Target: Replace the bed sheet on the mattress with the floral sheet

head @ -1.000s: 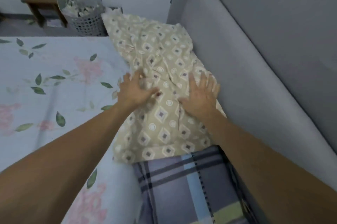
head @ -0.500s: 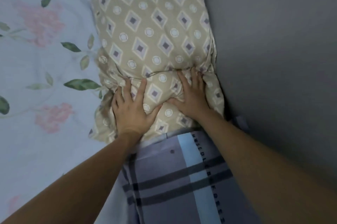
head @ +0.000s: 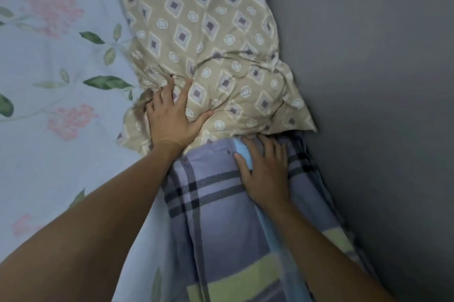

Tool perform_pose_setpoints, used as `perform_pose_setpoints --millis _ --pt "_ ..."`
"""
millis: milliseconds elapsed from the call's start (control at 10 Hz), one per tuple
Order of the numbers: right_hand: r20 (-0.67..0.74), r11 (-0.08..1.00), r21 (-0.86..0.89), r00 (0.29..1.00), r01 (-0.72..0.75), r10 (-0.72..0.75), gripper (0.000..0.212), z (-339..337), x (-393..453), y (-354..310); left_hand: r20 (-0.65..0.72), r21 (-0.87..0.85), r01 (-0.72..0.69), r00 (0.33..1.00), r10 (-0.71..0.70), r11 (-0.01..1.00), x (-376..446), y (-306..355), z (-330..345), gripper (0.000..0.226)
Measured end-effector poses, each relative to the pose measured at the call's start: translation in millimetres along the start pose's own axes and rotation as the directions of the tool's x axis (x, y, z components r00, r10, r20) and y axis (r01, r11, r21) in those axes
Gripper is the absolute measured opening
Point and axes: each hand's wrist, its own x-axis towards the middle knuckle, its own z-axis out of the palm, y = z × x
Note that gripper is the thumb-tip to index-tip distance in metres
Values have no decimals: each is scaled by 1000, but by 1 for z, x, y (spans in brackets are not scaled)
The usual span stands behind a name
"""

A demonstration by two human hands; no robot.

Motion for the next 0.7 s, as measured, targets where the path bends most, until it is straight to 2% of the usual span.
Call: perform_pose_setpoints --millis 100,200,300,400,500,700 --pt "-150 998 -64 989 -14 5 42 30 13 4 4 -67 22 1000 -21 998 -10 -1 -5 90" --pt "-205 977 -211 978 -8 -36 42 35 13 7 249 -336 123 968 -38 934 -27 4 -22 87" --pt "-177 949 -314 984 -34 -23 41 25 10 -3 392 -444 179 920 11 878 -53 10 -58 85" --pt "-137 952 -297 990 -67 27 44 1 -2 -20 464 -277 36 880 101 960 -103 16 -102 74" --pt "-83 976 -216 996 -37 20 42 -48 -32 -47 470 -243 -52 867 165 969 -158 11 -152 67" --pt "-78 993 108 996 39 -30 34 -184 -108 -118 361 -314 29 928 91 949 -221 17 -304 52"
